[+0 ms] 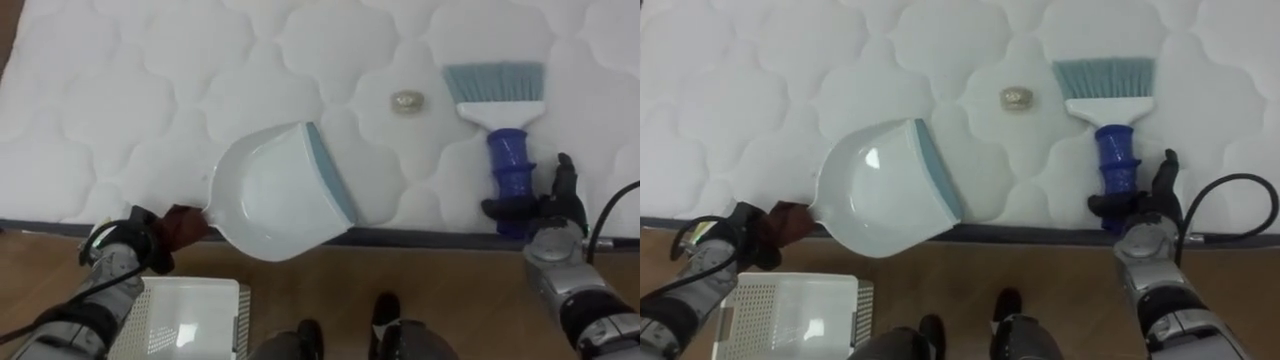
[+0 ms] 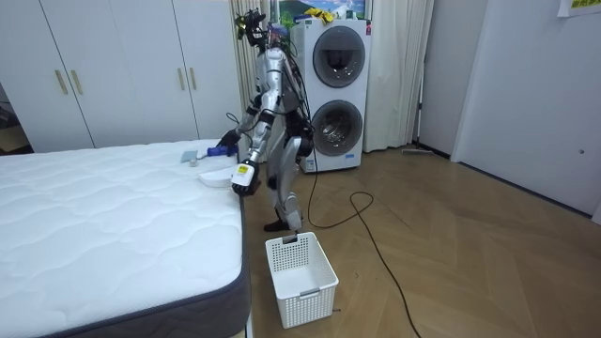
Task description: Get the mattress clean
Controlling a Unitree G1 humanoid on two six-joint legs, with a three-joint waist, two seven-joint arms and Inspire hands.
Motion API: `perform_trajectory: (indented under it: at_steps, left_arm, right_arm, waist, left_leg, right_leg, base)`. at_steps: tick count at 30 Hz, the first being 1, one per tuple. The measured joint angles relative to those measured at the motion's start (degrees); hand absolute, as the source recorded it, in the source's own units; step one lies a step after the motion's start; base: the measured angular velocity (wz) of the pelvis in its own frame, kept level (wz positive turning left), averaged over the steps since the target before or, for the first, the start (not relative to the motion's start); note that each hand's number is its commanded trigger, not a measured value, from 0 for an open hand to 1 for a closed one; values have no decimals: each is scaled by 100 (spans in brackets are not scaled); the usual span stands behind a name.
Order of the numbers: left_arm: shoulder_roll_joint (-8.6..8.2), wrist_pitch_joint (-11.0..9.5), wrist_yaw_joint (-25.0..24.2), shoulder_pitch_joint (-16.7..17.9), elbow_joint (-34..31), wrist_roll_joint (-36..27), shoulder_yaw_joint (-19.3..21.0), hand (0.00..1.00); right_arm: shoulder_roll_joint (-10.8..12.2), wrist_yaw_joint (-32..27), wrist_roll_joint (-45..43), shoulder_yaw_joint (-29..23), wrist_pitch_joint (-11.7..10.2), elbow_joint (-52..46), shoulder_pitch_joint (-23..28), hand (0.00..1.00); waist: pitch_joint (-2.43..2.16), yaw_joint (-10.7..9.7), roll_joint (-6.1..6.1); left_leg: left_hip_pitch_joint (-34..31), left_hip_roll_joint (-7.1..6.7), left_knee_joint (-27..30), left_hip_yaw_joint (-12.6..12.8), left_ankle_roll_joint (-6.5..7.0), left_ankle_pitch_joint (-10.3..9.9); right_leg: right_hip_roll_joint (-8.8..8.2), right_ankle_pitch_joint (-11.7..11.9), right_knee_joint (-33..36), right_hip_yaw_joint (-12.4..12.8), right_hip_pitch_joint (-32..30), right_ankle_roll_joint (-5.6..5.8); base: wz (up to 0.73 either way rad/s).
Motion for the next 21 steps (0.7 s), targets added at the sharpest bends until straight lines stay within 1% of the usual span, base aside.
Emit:
perform_trajectory:
  at_steps: [3,5,6,7,8,12,14,17,21]
  left_arm:
    - [-1,3,0,-37,0,-5,-8,100]
    - [-3,6,0,-72,0,-6,-14,100]
    - [-4,7,0,-78,0,-7,-14,100]
    - [-15,20,1,-91,1,-8,-14,100]
    - [-28,31,2,-91,1,-10,-14,100]
    - [-69,112,-23,-91,1,-8,-13,100]
    - [-68,132,-31,-92,1,-10,-13,100]
    - [-75,191,-58,-94,1,-13,-22,100]
    - [-87,264,-87,-95,2,-12,-22,100]
  right_arm:
    - [0,41,0,53,2,1,-17,0]
    - [-4,54,0,93,16,1,-50,0]
    - [-9,58,-4,111,22,0,-58,20]
    - [-16,76,-80,137,42,0,-62,82]
    - [-18,98,-220,161,59,0,-62,100]
    - [-51,91,-482,159,141,0,-80,100]
    - [-184,78,-704,175,232,0,-92,100]
    - [-397,78,-831,223,294,32,-139,100]
    - [-423,77,-823,224,427,206,-287,100]
  waist:
    - [2,0,4]
    - [13,0,23]
    - [15,0,28]
    - [15,-4,28]
    - [14,-3,29]
    - [14,-4,28]
    - [13,-5,26]
    - [11,-5,22]
    - [9,2,17]
  left_leg:
    - [-17,10,65,0,-11,-10]
    - [-23,11,81,7,-20,-26]
    - [-24,11,74,13,-22,-28]
    - [-22,5,75,29,-22,-28]
    - [-19,7,79,46,-22,-28]
    - [-9,20,89,94,-24,-27]
    - [-2,21,88,95,-24,-27]
    - [1,18,83,95,-26,-27]
    - [14,17,84,95,-35,-32]
  right_leg:
    - [10,9,53,2,-22,-12]
    - [5,10,96,5,-43,-16]
    - [2,10,98,3,-48,-18]
    - [-11,5,103,4,-58,-28]
    - [-10,-1,107,14,-60,-34]
    - [-10,-5,129,32,-71,-41]
    - [-11,-8,133,27,-70,-45]
    - [-11,-12,132,13,-68,-53]
    - [12,-16,109,6,-51,-61]
  base:
    - [-4]
    - [-4]
    - [-5]
    - [-5]
    - [-5]
    - [-4]
    - [0]
    - [0]
    - [0]
